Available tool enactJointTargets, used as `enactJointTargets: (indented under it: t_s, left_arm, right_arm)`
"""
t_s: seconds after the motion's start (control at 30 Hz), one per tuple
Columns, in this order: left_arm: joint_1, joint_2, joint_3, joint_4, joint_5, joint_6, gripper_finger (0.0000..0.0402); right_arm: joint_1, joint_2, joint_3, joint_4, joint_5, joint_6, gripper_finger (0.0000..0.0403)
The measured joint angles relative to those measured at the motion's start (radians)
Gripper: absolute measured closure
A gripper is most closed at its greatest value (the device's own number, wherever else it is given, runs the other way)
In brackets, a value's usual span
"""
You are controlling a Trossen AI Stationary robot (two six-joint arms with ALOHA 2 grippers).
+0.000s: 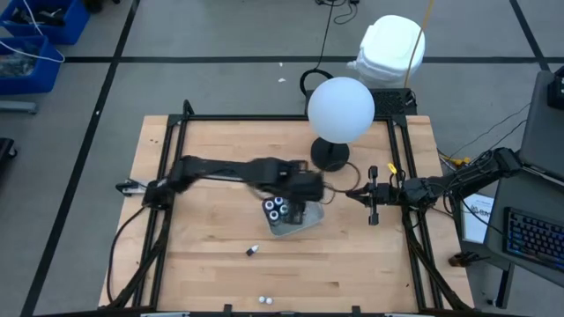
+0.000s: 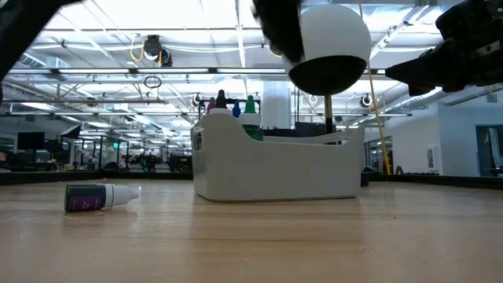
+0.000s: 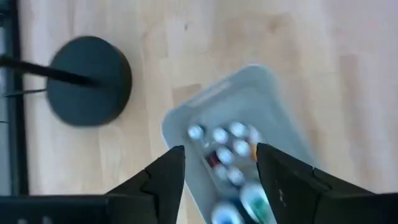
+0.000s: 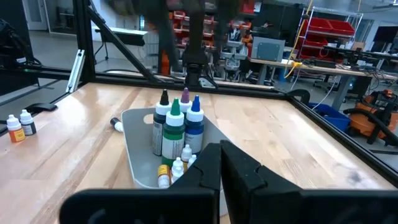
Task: Pick & Place food coloring
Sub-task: Put the small yellow food coloring bottle into the gray bin
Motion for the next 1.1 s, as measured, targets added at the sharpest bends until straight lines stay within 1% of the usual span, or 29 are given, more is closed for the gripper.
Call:
enactJointTargets:
  t_s: [0.1, 0.17, 0.23, 0.33, 0.4, 0.43, 0.5, 0.6, 0.73, 0.83, 0.93, 1.0, 1.1]
  left_arm:
    - [-0.071, -0.123, 0.000, -0.124, -0.008, -0.057, 0.0218]
    - [-0.137, -0.204, -0.019, -0.189, -0.049, -0.110, 0.0243]
    - [-0.210, -0.280, -0.058, -0.194, -0.101, -0.180, 0.0278]
    - [-0.322, -0.391, -0.179, -0.163, -0.174, -0.271, 0.0337]
    - [-0.404, -0.475, -0.310, -0.115, -0.256, -0.295, 0.0375]
    - [-0.445, -0.524, -0.391, -0.079, -0.298, -0.317, 0.0388]
    - [-0.513, -0.628, -0.565, 0.033, -0.362, -0.379, 0.0393]
    - [-0.588, -0.798, -0.857, 0.267, -0.381, -0.477, 0.0385]
    - [-0.635, -0.959, -1.255, 0.721, -0.333, -0.524, 0.0395]
    - [-0.640, -1.010, -1.500, 1.066, -0.361, -0.519, 0.0395]
    - [-0.650, -0.999, -1.675, 1.316, -0.435, -0.449, 0.0392]
    - [-0.652, -0.992, -1.750, 1.457, -0.482, -0.387, 0.0397]
    - [-0.630, -0.990, -1.839, 1.551, -0.488, -0.293, 0.0395]
  right_arm:
    - [0.000, 0.000, 0.000, 0.000, 0.000, 0.000, 0.0403]
    - [0.000, 0.001, 0.000, 0.000, 0.000, 0.000, 0.0403]
    - [0.000, 0.001, 0.000, 0.000, 0.000, 0.009, 0.0403]
    - [0.000, 0.001, 0.000, 0.000, 0.000, 0.018, 0.0403]
    - [0.000, 0.001, 0.000, 0.002, 0.000, 0.018, 0.0403]
    - [0.000, 0.001, 0.000, 0.005, 0.000, 0.018, 0.0403]
    - [0.000, 0.001, 0.000, 0.007, 0.000, 0.018, 0.0403]
    - [0.000, 0.001, 0.000, 0.008, 0.000, 0.027, 0.0403]
    - [0.000, 0.001, 0.000, 0.008, 0.000, 0.041, 0.0403]
    - [0.000, 0.001, 0.000, 0.008, 0.002, 0.041, 0.0403]
    - [0.000, 0.001, 0.000, 0.008, 0.003, 0.036, 0.0403]
    - [-0.001, 0.001, 0.000, 0.008, 0.006, 0.024, 0.0403]
    - [-0.006, 0.001, 0.000, 0.008, 0.008, -0.010, 0.0403]
